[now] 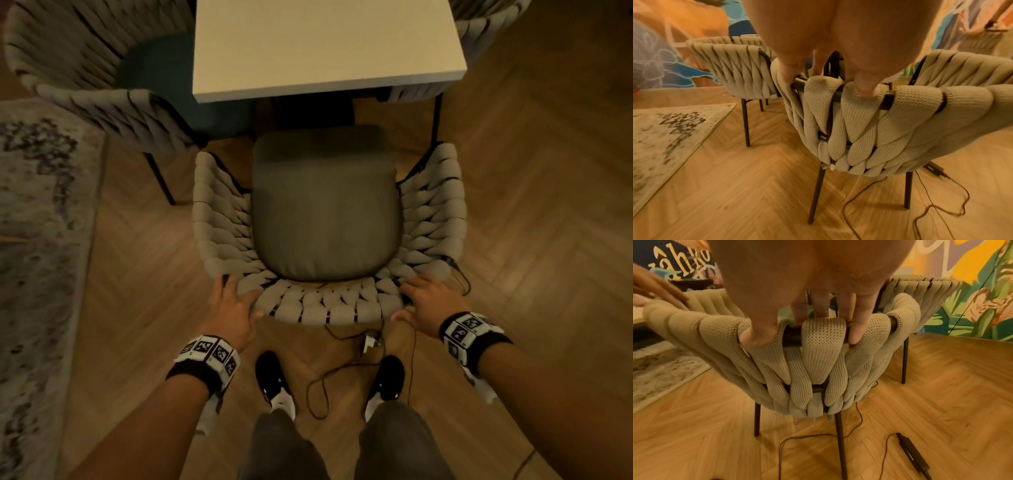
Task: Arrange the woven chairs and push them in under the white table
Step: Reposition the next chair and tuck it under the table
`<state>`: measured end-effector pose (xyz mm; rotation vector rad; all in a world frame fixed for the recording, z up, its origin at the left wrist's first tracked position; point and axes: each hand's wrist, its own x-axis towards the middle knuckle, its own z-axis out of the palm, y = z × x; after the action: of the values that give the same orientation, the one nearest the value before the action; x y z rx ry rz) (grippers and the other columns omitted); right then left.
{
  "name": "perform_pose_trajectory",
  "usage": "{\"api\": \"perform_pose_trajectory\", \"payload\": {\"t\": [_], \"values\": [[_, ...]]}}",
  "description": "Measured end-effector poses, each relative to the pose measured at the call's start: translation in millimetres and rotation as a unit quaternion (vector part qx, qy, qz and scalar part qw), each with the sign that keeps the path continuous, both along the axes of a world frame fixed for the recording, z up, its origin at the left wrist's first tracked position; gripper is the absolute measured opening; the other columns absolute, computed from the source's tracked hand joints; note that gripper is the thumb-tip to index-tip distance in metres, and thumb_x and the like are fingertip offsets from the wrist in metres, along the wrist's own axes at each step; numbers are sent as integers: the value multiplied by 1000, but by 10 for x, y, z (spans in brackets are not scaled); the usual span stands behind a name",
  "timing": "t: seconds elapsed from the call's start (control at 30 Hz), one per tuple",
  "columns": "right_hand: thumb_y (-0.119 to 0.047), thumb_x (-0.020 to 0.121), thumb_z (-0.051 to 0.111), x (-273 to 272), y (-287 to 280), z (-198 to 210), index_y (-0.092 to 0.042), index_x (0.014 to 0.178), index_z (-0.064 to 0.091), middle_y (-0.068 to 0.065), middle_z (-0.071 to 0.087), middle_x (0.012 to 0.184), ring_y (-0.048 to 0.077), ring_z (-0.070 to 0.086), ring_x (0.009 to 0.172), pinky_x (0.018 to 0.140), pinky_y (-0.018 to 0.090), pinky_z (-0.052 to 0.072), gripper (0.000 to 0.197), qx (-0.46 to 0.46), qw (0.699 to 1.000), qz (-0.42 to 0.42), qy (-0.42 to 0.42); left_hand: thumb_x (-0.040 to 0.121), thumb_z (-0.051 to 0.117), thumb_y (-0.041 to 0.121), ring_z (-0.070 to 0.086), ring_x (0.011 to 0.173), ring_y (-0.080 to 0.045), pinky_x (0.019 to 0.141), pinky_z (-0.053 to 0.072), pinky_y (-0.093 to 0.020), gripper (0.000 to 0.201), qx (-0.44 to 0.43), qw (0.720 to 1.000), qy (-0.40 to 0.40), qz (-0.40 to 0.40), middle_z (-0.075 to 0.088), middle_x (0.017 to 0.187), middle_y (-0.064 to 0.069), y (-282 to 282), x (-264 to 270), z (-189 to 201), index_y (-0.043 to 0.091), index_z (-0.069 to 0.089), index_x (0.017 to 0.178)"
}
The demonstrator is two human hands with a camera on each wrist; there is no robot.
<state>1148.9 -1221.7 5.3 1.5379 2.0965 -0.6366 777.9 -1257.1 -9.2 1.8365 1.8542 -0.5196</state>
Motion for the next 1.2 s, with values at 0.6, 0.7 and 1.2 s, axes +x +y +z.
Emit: {"api": "perform_pose_trajectory", "payload": {"t": [0.6, 0.7, 1.2], "values": [[-63, 85, 52, 132, 840, -68, -22, 126, 47, 3, 48, 139, 27, 35, 133, 106, 43, 39, 58, 28, 999, -29, 25, 89, 64, 38, 8, 147, -40, 117, 21, -54, 52, 44, 984, -74, 157, 16, 160, -15, 910, 330, -117, 25, 51, 137], [-63, 84, 54, 242, 933, -78, -21, 128, 47, 5, 44, 144, 31, 26, 140, 113, 48, 31, 61, 17, 998, -39, 35, 89, 63, 39, 6, 147, -39, 116, 24, -56, 53, 36, 982, -76, 168, 14, 160, -11, 967, 451, -100, 27, 49, 138], [-61, 88, 49, 226, 895, -88, -23, 137, 38, 1, 33, 152, 26, 16, 145, 114, 45, 29, 63, 25, 998, -51, 31, 90, 61, 41, 3, 147, -39, 118, 18, -54, 56, 17, 984, -72, 159, 9, 161, -10, 1016, 417, -91, 24, 45, 141]]}}
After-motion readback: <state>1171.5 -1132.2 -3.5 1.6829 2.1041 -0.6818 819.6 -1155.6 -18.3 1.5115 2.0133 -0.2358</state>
